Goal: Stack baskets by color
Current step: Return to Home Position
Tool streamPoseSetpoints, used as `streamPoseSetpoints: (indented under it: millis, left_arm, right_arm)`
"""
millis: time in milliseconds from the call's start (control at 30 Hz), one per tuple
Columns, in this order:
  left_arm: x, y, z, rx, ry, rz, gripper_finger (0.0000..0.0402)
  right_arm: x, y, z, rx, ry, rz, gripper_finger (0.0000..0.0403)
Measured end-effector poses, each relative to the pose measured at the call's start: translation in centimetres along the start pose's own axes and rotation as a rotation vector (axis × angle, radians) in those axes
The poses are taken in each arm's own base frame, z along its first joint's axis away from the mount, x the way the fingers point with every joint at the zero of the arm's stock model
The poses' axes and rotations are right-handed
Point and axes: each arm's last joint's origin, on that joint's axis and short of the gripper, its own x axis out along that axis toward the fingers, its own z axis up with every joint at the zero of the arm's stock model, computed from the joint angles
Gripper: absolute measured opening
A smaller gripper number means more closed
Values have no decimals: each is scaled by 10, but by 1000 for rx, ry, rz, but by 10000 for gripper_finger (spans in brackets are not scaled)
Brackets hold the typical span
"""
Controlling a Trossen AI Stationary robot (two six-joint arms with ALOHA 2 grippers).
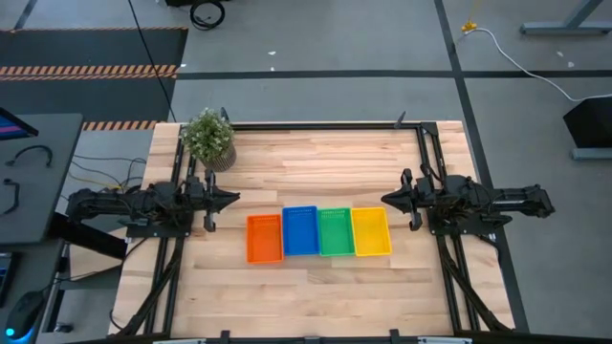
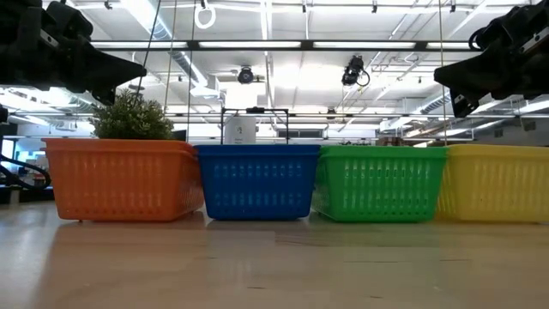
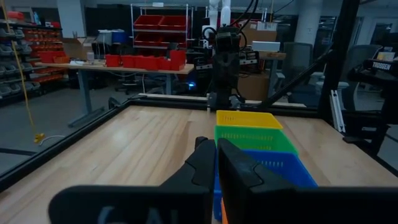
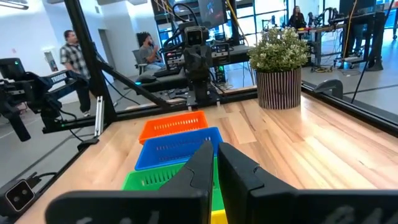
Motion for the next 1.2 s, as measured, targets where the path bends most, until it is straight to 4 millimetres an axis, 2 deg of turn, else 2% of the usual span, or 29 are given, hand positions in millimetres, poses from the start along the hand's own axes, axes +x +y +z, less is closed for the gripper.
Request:
streamPoseSetpoints:
  millis: [300,667,1200]
  left_arm:
    - [0,0,0,0,0,0,32]
    - [0,0,0,0,0,0,19]
    - [0,0,0,0,-1,0,26]
  right_arm:
    - [0,0,0,0,-1,0,27]
    - [0,0,0,0,-1,0,27]
    - [0,0,0,0,-1,0,28]
